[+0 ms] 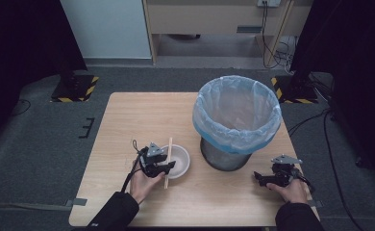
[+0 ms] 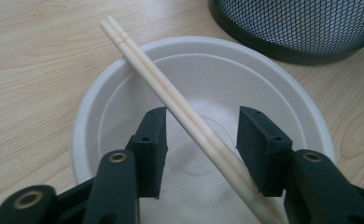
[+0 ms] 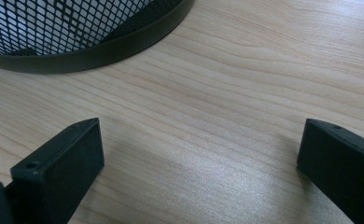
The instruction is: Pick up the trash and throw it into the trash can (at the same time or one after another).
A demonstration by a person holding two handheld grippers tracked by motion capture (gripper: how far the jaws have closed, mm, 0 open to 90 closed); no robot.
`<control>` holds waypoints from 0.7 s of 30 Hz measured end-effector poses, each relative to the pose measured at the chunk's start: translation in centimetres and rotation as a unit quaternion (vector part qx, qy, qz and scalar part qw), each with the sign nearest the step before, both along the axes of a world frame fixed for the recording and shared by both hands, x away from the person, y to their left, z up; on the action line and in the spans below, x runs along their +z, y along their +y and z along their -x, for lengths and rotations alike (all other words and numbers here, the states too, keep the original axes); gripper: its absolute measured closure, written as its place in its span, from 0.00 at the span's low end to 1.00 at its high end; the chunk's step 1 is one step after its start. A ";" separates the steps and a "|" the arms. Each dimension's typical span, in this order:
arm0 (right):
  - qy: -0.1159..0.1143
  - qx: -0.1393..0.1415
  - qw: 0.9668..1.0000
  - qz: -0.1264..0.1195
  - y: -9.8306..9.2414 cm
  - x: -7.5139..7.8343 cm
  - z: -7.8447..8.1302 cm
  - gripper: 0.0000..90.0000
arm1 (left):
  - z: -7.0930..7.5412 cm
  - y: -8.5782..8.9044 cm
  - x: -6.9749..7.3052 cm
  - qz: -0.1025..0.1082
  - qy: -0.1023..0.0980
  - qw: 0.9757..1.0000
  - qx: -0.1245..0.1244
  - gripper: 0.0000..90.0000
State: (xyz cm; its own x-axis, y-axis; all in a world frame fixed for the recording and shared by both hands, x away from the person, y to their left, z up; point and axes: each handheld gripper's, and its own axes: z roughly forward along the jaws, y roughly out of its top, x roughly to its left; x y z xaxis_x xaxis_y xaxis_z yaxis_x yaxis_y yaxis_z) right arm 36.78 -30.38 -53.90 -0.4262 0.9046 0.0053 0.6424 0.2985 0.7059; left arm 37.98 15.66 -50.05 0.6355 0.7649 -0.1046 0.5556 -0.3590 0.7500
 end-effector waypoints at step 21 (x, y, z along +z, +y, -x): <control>0.001 0.000 1.000 -0.001 0.0 0.0 0.0 0.01 | -0.4 0.9 0.2 0.004 0.026 1.000 0.006 0.88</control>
State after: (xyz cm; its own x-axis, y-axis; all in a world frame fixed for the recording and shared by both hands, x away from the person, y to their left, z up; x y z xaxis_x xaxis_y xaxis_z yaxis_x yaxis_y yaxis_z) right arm 36.77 -30.37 -53.90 -0.4263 0.9046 0.0068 0.6432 0.2978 0.7054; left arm 38.34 16.58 -49.85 0.6193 0.7717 -0.1444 0.5989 -0.3454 0.7225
